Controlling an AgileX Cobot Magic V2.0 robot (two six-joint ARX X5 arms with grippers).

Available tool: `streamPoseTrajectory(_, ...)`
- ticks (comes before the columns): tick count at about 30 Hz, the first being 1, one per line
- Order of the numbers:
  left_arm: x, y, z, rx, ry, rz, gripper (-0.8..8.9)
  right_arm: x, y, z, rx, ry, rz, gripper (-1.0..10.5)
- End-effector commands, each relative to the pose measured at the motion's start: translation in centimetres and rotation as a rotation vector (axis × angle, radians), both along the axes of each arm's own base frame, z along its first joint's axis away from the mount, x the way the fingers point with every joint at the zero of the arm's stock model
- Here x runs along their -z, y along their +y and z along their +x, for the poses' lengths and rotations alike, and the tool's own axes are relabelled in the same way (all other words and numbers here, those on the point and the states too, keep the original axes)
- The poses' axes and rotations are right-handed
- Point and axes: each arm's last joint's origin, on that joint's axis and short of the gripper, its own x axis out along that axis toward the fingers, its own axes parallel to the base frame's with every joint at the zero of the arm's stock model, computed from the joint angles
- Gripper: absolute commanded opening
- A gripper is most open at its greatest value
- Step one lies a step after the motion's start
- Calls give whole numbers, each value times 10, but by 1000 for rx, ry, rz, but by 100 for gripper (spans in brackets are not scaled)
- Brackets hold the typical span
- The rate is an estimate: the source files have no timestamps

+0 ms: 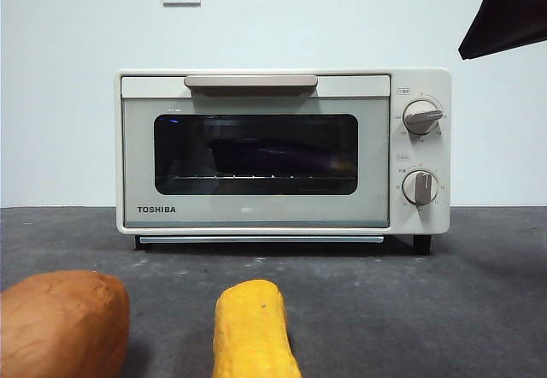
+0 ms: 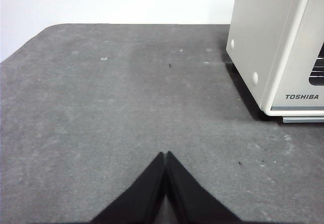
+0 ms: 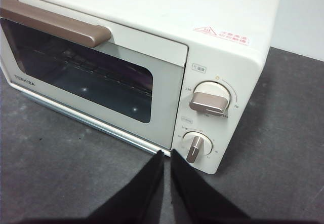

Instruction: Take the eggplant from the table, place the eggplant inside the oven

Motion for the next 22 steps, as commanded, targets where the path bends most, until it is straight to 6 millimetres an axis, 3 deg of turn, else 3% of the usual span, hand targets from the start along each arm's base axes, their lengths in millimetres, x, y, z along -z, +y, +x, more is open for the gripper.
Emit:
streamPoseTrajectory(1, 6, 0, 1, -3, 18, 2, 8, -4, 2, 0, 1, -9, 18, 5)
streamPoseTrajectory(7, 6, 0, 1, -3, 18, 2, 8, -4, 1, -1, -1, -7, 8, 5)
streamPoseTrajectory(15, 6, 0, 1, -3, 18, 2, 8, -17, -46, -31, 155, -215, -18, 5)
streamPoseTrajectory(22, 6, 0, 1, -3, 18, 2, 8, 23, -79, -44, 290, -277, 24, 5)
